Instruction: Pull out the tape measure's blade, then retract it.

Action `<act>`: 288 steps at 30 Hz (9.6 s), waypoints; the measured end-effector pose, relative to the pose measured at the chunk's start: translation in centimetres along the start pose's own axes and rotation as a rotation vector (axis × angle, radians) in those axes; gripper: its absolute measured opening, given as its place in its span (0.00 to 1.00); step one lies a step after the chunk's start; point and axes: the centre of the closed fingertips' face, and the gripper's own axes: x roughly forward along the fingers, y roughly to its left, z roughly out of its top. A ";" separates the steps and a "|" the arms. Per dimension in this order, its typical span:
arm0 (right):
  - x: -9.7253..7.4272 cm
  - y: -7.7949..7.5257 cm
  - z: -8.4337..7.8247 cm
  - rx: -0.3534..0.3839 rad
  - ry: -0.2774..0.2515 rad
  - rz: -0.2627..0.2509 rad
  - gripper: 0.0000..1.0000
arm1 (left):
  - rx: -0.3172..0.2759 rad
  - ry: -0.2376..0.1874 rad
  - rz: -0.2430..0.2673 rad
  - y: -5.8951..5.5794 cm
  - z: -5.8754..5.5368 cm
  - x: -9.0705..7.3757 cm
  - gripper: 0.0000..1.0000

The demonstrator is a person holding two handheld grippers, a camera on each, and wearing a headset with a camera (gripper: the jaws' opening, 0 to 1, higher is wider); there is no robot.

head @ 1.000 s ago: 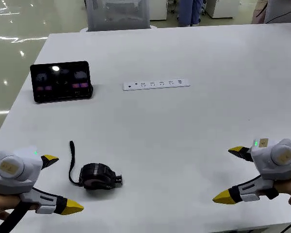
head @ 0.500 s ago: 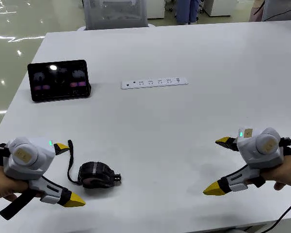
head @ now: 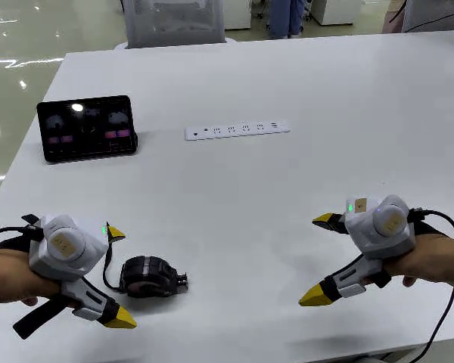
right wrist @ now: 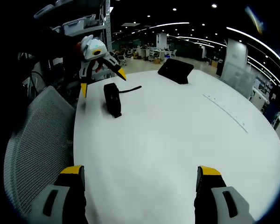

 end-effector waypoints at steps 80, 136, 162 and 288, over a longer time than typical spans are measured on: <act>15.8 5.2 9.4 -0.158 0.005 0.178 0.46 | 0.088 0.126 -0.036 0.9 0.5 4.3 0.33; 18.7 6.1 8.5 -0.242 0.065 0.249 0.10 | 0.092 0.103 -0.039 1.3 0.2 4.6 0.33; 17.9 5.6 7.7 -0.238 0.097 0.252 0.11 | 0.090 0.103 -0.029 1.2 0.3 4.5 0.33; 13.1 2.6 3.1 -0.266 0.160 0.224 0.11 | 0.064 0.050 -0.007 1.0 0.5 4.5 0.32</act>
